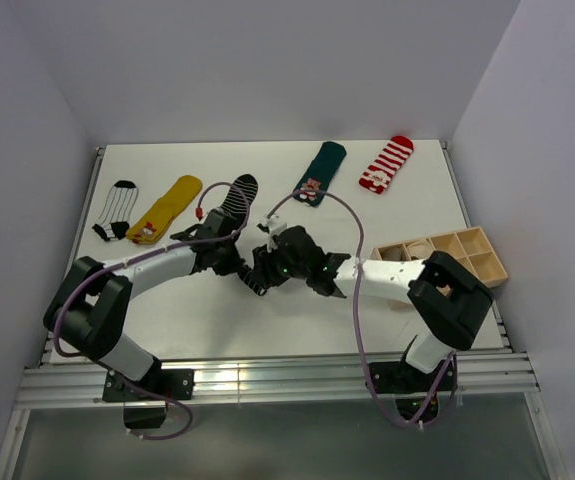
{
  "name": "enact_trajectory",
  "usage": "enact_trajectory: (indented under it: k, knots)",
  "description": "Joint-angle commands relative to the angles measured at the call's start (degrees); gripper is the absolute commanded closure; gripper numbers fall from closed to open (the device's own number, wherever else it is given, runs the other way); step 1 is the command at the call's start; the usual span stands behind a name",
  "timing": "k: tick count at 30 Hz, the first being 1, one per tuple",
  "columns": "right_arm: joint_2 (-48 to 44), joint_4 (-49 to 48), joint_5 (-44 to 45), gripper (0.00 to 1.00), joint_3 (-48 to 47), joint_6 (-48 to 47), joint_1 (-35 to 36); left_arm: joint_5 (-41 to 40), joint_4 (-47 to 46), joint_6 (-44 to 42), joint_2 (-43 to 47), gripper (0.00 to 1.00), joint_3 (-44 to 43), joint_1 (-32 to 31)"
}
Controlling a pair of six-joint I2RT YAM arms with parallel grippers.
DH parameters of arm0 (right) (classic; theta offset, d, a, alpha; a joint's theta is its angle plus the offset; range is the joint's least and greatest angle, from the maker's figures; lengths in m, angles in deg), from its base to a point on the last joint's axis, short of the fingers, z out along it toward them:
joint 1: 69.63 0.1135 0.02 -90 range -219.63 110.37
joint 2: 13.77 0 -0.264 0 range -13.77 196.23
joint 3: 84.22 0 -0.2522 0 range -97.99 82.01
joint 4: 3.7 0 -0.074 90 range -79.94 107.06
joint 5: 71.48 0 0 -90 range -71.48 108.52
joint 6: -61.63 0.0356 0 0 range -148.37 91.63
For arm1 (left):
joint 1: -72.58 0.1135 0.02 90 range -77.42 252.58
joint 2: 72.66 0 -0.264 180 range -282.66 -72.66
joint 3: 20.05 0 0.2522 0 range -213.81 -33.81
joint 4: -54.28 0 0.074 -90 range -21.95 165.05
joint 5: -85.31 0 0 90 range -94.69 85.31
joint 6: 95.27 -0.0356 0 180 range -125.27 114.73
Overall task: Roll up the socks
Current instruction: Roll the sock at the center of the board.
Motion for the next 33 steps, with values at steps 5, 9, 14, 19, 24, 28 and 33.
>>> enact_trajectory:
  k: [5, 9, 14, 19, 24, 28, 33]
  knots:
    - [2.49, 2.84, 28.44, 0.46, -2.94, -11.90, 12.25, 0.06, 10.14, -4.96, -6.74, 1.00, -6.99, -0.42]
    - [7.75, 2.67, 35.29, 0.46, -5.92, -14.97, 15.60, 0.76, 11.46, -5.57, -8.23, 1.00, -8.22, -0.42]
    - [11.72, 2.93, 39.53, 0.46, -8.39, -17.70, 17.81, 1.38, 11.90, -6.27, -9.02, 1.00, -9.01, -0.42]
    - [16.81, 4.95, 43.13, 0.52, -10.59, -19.11, 18.60, 2.69, 11.37, -7.07, -9.20, 1.00, -9.01, -0.42]
    - [19.46, 6.35, 41.56, 0.89, -10.24, -19.11, 18.34, 2.70, 10.32, -7.42, -7.80, 1.00, -8.05, -0.42]
    - [17.02, 7.24, 34.98, 1.00, -9.37, -16.74, 17.02, 1.21, 8.83, -6.54, -4.56, 0.81, -6.73, -0.16]
    - [11.82, 6.89, 18.31, 1.00, -6.03, -12.09, 10.45, -1.52, 6.45, -3.65, 0.55, 0.57, -3.22, 1.51]
